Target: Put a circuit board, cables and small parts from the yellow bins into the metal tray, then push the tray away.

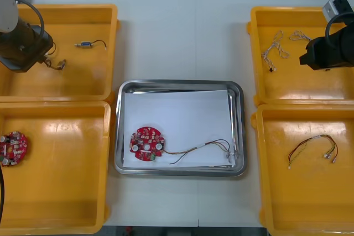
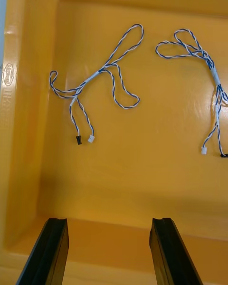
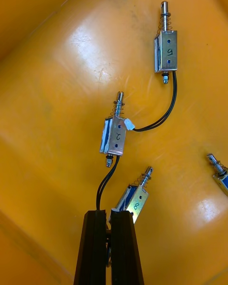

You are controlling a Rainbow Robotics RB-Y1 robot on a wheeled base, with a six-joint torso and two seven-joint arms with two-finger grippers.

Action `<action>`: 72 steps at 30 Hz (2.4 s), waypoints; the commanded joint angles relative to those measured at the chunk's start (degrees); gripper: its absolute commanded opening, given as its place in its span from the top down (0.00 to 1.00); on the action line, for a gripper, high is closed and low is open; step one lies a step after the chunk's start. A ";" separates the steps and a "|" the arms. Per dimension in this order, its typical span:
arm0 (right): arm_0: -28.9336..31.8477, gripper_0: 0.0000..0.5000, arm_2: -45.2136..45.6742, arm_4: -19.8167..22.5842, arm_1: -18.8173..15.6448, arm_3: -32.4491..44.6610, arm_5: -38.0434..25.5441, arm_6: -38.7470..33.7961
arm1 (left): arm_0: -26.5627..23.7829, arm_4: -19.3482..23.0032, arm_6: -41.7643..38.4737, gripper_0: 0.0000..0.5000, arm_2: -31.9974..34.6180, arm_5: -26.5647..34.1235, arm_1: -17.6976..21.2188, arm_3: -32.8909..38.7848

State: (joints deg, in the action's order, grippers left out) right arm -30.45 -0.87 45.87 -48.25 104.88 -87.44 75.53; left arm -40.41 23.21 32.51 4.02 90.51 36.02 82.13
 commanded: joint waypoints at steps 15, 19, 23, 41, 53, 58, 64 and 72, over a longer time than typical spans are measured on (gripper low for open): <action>-2.60 0.00 -7.22 -3.33 -0.17 -6.61 15.73 4.71 | 0.42 0.17 -0.34 0.00 1.78 0.98 1.43 2.16; -2.60 0.00 -7.31 -3.68 1.23 -7.58 16.43 4.71 | 0.50 0.08 0.45 0.00 2.04 1.51 1.51 2.16; -2.60 0.00 -7.31 -4.65 2.99 -9.16 17.92 4.80 | 0.50 0.17 3.79 0.00 3.27 1.86 1.87 2.16; -2.60 0.00 -10.56 -6.14 7.38 -15.23 25.66 4.27 | -4.59 1.84 7.92 0.00 4.24 1.24 4.33 -6.80; -2.51 0.00 -10.65 -7.11 9.41 -17.43 27.68 3.92 | -7.93 1.75 8.10 0.00 4.24 -1.92 4.33 -12.87; -2.51 0.00 -10.73 -7.11 10.02 -19.10 29.79 4.09 | -8.29 1.40 7.83 0.00 4.24 -1.83 4.24 -12.96; -2.51 0.00 -10.65 -7.11 10.81 -21.82 32.95 4.45 | -8.37 0.43 7.30 0.00 4.24 -2.89 3.62 -13.04; -2.51 0.00 -10.73 -8.34 11.69 -22.61 33.48 4.71 | -8.46 0.34 7.13 0.00 2.48 -11.06 1.78 -18.14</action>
State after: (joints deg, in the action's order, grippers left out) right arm -30.89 -10.84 38.36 -37.50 81.99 -54.78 78.44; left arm -46.04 24.08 36.52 7.17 81.87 37.54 65.14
